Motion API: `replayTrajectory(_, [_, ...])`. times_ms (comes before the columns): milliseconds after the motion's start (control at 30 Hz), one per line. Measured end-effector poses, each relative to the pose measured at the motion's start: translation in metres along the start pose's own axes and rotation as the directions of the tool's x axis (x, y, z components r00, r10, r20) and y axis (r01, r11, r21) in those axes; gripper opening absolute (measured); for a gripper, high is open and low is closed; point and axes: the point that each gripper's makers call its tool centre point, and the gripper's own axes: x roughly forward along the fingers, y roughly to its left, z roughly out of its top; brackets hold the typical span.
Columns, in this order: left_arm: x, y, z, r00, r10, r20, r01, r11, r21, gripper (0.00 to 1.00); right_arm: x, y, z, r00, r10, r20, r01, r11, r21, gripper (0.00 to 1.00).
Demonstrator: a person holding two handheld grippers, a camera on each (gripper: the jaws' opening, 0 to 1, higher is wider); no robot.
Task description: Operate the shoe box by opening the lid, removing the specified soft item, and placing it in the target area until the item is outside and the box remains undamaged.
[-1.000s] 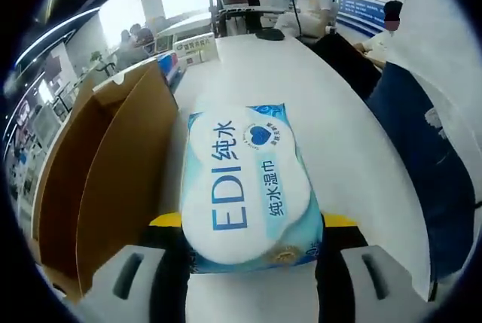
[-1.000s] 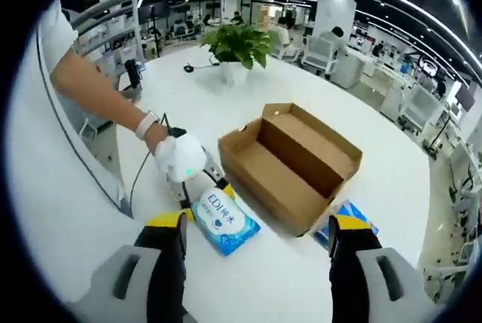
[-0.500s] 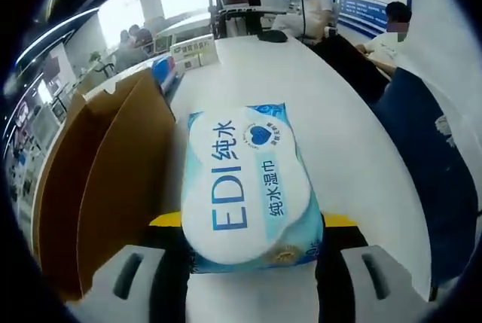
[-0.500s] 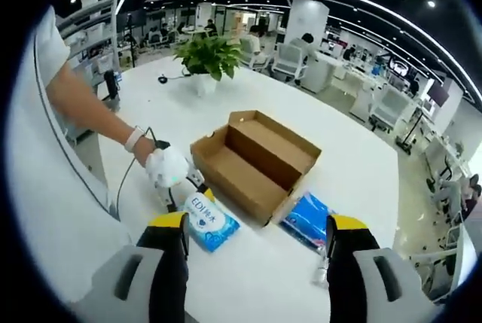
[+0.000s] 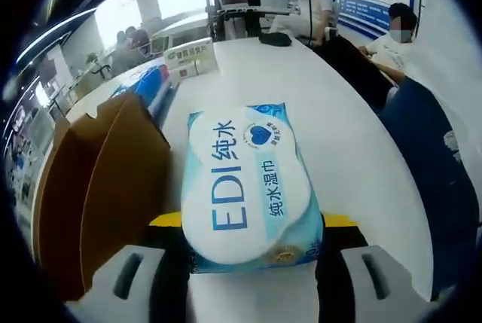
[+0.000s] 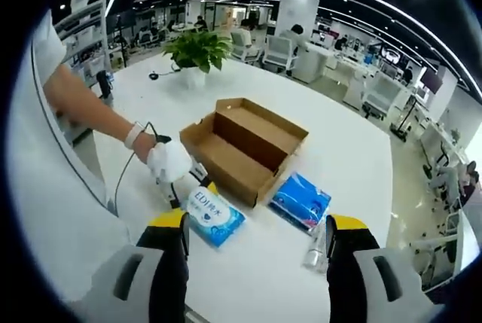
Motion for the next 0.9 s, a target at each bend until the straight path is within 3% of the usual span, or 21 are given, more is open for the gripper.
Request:
replayTrajectory(267, [0.018,0.010,0.023,1.000,0.004,0.001,-0.004,1.000,-0.002,0.68,-0.007,-0.019,-0.005,1.000,-0.004,0.016,0.005,1.000,-0.010,0.74])
replayTrajectory(900, [0.050,0.023,0.063,1.000,0.009,0.000,-0.009,1.000,-0.008,0.68,-0.018,-0.057,-0.036,1.000,-0.005,0.026,0.005,1.000,0.011,0.74])
